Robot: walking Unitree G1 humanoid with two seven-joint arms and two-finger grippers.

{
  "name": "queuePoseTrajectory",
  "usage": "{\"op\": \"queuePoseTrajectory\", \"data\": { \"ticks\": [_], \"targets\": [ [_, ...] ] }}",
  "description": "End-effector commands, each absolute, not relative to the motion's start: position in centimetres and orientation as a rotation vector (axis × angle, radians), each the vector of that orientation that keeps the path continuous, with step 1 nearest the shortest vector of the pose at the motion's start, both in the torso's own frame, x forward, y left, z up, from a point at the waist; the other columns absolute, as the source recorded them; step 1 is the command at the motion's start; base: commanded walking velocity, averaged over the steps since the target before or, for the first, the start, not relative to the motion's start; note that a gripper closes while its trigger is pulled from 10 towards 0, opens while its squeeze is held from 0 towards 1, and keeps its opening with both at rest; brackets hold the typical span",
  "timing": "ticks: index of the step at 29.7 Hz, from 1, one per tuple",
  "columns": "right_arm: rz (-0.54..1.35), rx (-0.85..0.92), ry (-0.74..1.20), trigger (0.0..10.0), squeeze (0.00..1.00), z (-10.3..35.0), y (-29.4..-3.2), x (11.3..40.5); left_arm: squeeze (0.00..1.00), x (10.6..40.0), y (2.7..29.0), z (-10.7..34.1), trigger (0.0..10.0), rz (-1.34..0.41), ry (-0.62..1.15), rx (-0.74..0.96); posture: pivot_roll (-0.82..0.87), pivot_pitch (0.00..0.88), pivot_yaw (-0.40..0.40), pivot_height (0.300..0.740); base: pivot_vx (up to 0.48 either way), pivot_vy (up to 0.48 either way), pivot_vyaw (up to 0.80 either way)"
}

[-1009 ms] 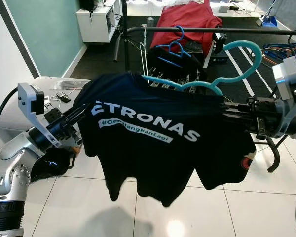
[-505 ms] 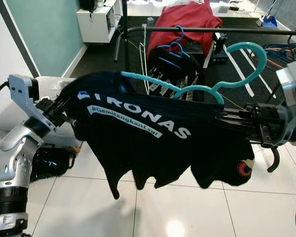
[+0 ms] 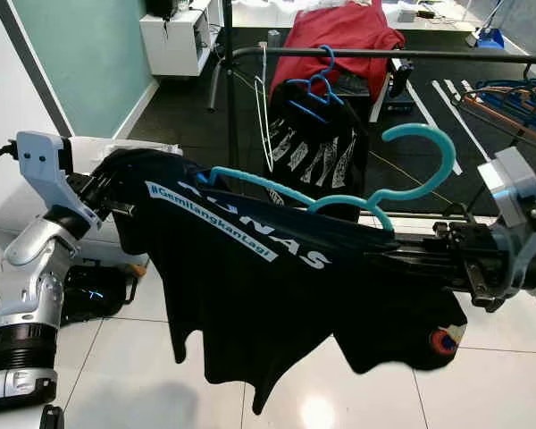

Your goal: Hang hanger

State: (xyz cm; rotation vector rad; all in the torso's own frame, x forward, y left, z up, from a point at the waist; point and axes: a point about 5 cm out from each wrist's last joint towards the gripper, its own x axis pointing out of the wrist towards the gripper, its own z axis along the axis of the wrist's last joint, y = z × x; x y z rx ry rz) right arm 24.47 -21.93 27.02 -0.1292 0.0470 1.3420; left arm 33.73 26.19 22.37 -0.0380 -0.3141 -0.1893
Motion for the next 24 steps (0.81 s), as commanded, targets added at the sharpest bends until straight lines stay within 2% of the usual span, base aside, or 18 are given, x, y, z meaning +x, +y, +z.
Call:
{"op": "queuePoseTrajectory", "data": {
  "ticks": [1,8,13,15,17,21,24],
  "targets": [
    [1.370,-0.134,-0.032,0.0,0.00,28.7,-22.8,23.5,0.00,32.5,32.0,21.2,0.0,0.172,-0.246,-0.079,-0.12,0.118,0.037,0.740,0.000,0.000,0.00],
    [1.354,-0.120,-0.125,0.0,0.00,30.1,-22.7,23.7,0.00,32.9,31.0,20.2,0.0,0.130,-0.195,-0.073,-0.12,0.113,0.038,0.740,0.000,0.000,0.00],
    [1.355,-0.105,-0.222,0.0,0.00,31.8,-22.8,23.7,0.00,33.4,28.7,18.3,0.0,0.052,-0.092,-0.020,-0.12,0.109,0.039,0.740,0.000,0.000,0.00],
    [1.341,-0.103,-0.270,0.0,0.00,32.5,-22.8,23.8,0.00,33.6,27.1,17.1,0.0,-0.022,0.002,0.025,-0.12,0.109,0.039,0.740,0.000,0.000,0.00],
    [1.304,-0.097,-0.342,0.0,0.00,33.5,-22.9,24.2,0.00,33.5,24.8,16.0,0.0,-0.166,0.089,0.119,-0.12,0.116,0.038,0.740,0.000,0.000,0.00],
    [1.278,-0.089,-0.392,0.0,0.00,34.2,-23.0,24.4,0.00,33.2,23.4,15.4,0.0,-0.259,0.134,0.178,-0.12,0.120,0.038,0.740,0.000,0.000,0.00],
    [1.243,-0.067,-0.443,0.0,0.00,34.9,-23.1,24.7,0.00,32.3,20.5,15.6,0.0,-0.442,0.132,0.187,-0.11,0.123,0.036,0.740,0.000,0.000,0.00]
  ]
}}
